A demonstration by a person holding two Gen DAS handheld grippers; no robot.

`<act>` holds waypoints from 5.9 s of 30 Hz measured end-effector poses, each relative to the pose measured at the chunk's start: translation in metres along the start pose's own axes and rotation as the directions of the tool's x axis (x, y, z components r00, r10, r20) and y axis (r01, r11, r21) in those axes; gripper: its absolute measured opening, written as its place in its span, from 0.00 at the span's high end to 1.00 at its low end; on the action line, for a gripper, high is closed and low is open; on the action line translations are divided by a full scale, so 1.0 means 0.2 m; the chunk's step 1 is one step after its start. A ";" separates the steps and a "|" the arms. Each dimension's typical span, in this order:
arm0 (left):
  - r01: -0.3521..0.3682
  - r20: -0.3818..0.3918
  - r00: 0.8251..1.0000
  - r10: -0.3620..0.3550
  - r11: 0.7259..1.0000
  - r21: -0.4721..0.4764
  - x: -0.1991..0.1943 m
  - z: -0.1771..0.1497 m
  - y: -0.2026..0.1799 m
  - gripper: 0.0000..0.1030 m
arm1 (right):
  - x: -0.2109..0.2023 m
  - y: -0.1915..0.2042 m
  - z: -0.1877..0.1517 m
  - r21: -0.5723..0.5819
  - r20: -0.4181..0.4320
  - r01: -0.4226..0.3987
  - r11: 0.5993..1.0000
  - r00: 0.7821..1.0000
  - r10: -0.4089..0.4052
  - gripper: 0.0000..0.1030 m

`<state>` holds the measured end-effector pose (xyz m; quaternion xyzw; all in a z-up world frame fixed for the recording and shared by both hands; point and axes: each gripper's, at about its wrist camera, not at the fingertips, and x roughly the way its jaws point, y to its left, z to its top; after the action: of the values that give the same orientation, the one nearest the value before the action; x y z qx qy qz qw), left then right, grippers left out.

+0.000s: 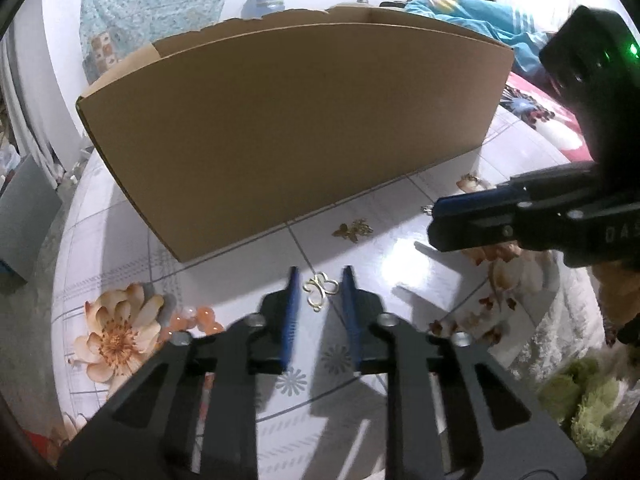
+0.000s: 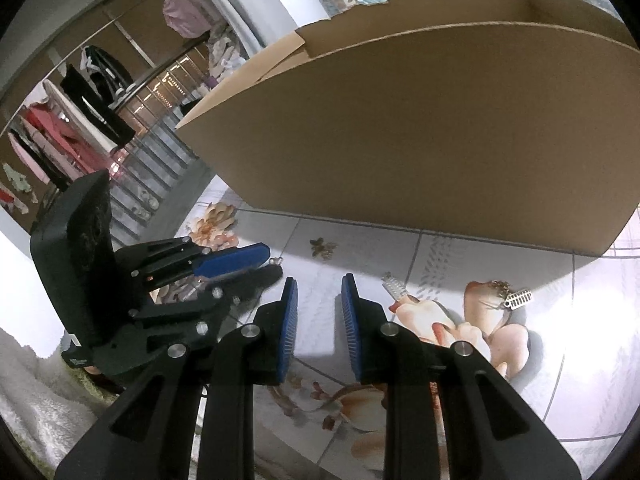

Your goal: Organize jewelry

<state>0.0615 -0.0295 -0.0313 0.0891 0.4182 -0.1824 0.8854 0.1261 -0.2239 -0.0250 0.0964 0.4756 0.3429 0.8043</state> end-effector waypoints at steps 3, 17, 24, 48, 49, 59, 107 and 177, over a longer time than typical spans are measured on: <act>0.006 -0.003 1.000 -0.006 1.000 -0.005 0.00 0.00 0.00 0.86 | -0.01 0.00 0.00 -0.001 0.004 0.000 1.000 1.000 0.000 0.78; 0.004 0.029 1.000 -0.002 0.999 -0.044 -0.07 -0.02 0.07 0.96 | -0.03 0.01 0.01 -0.009 0.018 0.001 1.000 1.000 0.000 0.78; -0.022 0.013 1.000 0.023 0.998 -0.067 -0.11 -0.08 0.11 0.96 | 0.04 0.16 0.04 -0.121 0.013 0.032 0.992 0.999 -0.031 0.77; 0.003 0.060 0.998 0.001 0.997 -0.071 -0.20 -0.16 0.15 0.96 | 0.33 0.38 0.10 -0.587 -0.184 -0.019 0.809 0.977 -0.110 0.83; 0.003 0.062 0.998 0.001 0.998 -0.070 -0.20 -0.16 0.15 0.96 | 0.33 0.39 0.09 -0.592 -0.181 -0.014 0.806 0.977 -0.116 0.83; 0.000 0.073 0.997 0.005 0.998 -0.068 -0.22 -0.15 0.17 0.96 | 0.32 0.37 0.09 -0.555 -0.176 -0.010 0.832 0.979 -0.106 0.96; 0.013 0.065 0.998 -0.008 0.997 -0.075 -0.20 -0.14 0.13 0.95 | 0.20 0.31 0.03 -0.507 -0.154 0.028 0.862 0.980 -0.122 1.00; 0.048 -0.067 0.997 -0.047 0.999 0.007 -0.11 -0.07 -0.08 0.76 | -0.12 0.08 -0.07 -0.196 0.043 -0.008 0.981 0.999 0.017 0.96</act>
<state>0.0326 -0.0349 -0.0229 0.0889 0.4488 -0.2021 0.8659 0.0993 -0.2298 -0.0087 0.0277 0.4209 0.3907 0.8182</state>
